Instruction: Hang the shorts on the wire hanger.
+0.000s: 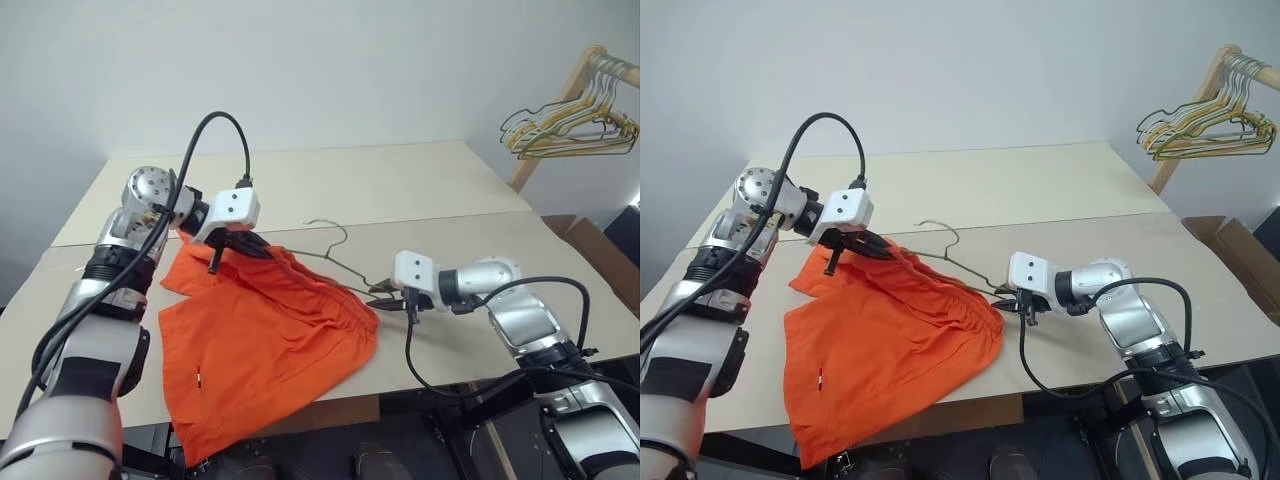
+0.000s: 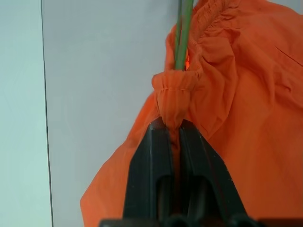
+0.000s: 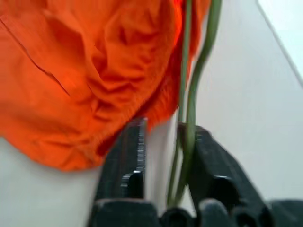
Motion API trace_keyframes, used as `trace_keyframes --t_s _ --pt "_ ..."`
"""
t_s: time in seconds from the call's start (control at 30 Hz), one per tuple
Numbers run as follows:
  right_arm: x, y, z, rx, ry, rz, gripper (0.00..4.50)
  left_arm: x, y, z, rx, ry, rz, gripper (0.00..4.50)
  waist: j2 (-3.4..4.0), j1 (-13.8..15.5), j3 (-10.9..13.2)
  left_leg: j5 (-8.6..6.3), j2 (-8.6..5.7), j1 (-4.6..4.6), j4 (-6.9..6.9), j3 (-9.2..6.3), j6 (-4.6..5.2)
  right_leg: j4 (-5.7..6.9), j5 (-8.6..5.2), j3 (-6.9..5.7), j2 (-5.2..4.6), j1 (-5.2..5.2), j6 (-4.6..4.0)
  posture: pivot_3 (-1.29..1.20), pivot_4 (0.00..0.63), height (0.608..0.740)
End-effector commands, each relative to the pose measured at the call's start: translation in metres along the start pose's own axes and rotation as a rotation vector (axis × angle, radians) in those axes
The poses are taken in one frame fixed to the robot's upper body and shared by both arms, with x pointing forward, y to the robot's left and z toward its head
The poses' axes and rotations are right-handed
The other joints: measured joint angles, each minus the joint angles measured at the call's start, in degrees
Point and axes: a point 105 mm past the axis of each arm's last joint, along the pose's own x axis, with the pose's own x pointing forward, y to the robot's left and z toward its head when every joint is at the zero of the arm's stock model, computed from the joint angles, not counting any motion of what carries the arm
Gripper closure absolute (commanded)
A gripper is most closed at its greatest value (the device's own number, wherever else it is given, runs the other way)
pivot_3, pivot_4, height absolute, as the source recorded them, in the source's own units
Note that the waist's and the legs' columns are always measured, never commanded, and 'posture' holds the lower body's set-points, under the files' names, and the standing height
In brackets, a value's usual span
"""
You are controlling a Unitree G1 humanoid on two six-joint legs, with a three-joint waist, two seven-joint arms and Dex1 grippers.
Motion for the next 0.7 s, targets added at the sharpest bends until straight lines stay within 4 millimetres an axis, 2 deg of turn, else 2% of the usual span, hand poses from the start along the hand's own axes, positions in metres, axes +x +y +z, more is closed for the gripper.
trace_keyframes --t_s 0.03,0.07,0.2,0.27,0.37,0.43,0.53,0.7 --pt "-0.019 -0.016 0.003 0.007 -0.019 -0.096 1.77 -0.019 0.005 0.009 0.042 -0.026 0.061 4.5 0.0 -0.2 0.0 0.0 0.0 0.01 0.0 0.01 0.0 0.0 0.0 0.01 0.0 0.0 0.0 -0.12 0.0 0.74" --pt "-0.024 -0.019 0.002 0.024 -0.023 -0.122 1.45 -0.021 0.006 0.009 0.04 -0.029 0.07 4.5 0.0 -0.3 0.0 0.0 0.01 0.0 0.0 0.0 0.0 0.01 0.0 0.01 0.0 -0.01 0.0 -0.12 0.0 0.74" --pt "-0.056 -0.024 -0.006 0.162 -0.056 -0.206 1.45 -0.029 0.01 0.011 0.047 -0.035 0.102 4.5 0.0 -0.1 0.0 0.0 -0.01 -0.07 0.13 -0.01 0.0 0.01 0.0 -0.03 -0.05 0.0 0.01 -0.13 0.0 0.74" --pt "-0.067 -0.016 -0.01 0.257 -0.072 -0.203 1.45 -0.033 0.012 0.012 0.049 -0.042 0.117 4.5 0.0 -0.1 0.0 0.0 -0.01 -0.1 0.18 -0.04 0.01 0.0 0.0 -0.06 -0.05 0.02 0.01 -0.13 0.0 0.74" --pt "-0.067 0.0 -0.013 0.415 -0.097 -0.165 1.45 -0.037 0.014 0.013 0.049 -0.051 0.136 4.5 0.0 -0.3 0.0 -0.03 0.03 -0.09 0.29 -0.05 0.05 0.05 0.0 -0.06 0.0 0.04 0.01 -0.14 0.0 0.74" --pt "-0.059 0.009 -0.015 0.479 -0.107 -0.153 1.45 -0.038 0.014 0.013 0.045 -0.054 0.134 4.5 0.0 -0.9 0.0 -0.04 0.05 -0.09 0.36 -0.06 0.06 0.14 0.0 -0.05 0.02 0.03 0.01 -0.14 0.0 0.74" --pt "-0.032 0.026 -0.019 0.567 -0.116 -0.136 1.45 -0.039 0.011 0.012 0.046 -0.059 0.119 4.5 -0.04 -1.5 0.0 -0.04 0.07 -0.08 0.38 -0.1 0.07 0.25 -0.02 -0.04 0.07 0.02 0.02 -0.14 0.0 0.74" --pt "0.002 0.044 -0.011 0.688 -0.163 -0.075 1.45 -0.039 0.012 0.01 0.042 -0.051 0.127 4.5 -0.02 -1.7 0.0 -0.05 0.09 -0.18 0.42 -0.16 0.09 0.36 -0.07 -0.02 0.11 -0.12 0.02 -0.13 0.0 0.74"
